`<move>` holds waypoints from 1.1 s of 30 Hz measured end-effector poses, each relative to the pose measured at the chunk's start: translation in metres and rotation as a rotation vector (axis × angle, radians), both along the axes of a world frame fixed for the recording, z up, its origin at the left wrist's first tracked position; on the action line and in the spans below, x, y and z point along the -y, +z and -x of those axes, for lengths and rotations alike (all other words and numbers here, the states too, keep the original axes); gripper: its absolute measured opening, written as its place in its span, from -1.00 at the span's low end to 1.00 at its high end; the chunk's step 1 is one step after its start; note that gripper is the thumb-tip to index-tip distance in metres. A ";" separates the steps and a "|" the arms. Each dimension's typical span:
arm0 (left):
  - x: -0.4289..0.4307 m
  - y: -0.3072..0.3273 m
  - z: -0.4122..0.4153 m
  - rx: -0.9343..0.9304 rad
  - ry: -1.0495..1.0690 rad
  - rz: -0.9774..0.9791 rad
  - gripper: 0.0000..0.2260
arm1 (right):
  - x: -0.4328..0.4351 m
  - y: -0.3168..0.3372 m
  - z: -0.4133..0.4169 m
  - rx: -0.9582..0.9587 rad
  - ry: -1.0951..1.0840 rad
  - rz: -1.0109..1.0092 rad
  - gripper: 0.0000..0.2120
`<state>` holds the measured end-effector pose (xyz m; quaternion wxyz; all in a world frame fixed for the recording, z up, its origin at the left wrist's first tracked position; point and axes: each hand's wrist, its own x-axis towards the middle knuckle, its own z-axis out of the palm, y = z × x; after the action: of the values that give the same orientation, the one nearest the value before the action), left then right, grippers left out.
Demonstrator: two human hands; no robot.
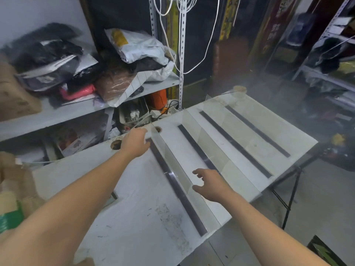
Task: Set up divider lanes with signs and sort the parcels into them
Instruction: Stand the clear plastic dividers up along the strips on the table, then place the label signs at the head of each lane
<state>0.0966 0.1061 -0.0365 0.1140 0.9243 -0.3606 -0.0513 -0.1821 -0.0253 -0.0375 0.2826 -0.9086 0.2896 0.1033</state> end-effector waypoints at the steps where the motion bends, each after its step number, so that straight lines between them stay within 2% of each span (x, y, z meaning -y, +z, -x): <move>1: -0.007 0.005 0.005 0.001 0.033 -0.015 -0.57 | 0.002 0.004 -0.003 0.007 0.031 0.031 -0.49; 3: -0.024 0.016 0.017 -0.002 0.090 -0.055 -0.54 | 0.007 0.015 -0.009 0.029 0.093 0.079 -0.48; 7: -0.061 0.041 0.046 0.058 0.171 -0.135 -0.66 | 0.012 0.034 -0.023 0.065 0.223 0.122 -0.46; 14: -0.128 0.064 0.096 0.057 0.388 -0.227 -0.51 | -0.007 0.059 -0.045 0.158 0.474 0.175 -0.48; 18: -0.158 0.050 0.125 -0.001 0.473 -0.217 -0.62 | -0.027 0.057 -0.058 0.169 0.592 0.171 -0.46; 22: -0.179 0.031 0.141 -0.036 0.504 -0.250 -0.58 | -0.051 0.047 -0.076 0.160 0.680 0.136 -0.47; 27: -0.198 -0.002 0.135 -0.135 0.501 -0.126 -0.72 | -0.080 0.032 -0.109 0.153 0.718 0.008 -0.48; 33: -0.207 -0.039 0.110 -0.196 0.524 -0.091 -0.69 | -0.120 -0.001 -0.155 0.092 0.759 0.014 -0.53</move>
<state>-0.0137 0.3126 -0.0755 0.1163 0.9808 -0.0939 -0.1254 -0.0268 0.0945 -0.0382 0.2307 -0.9569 -0.0794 0.1578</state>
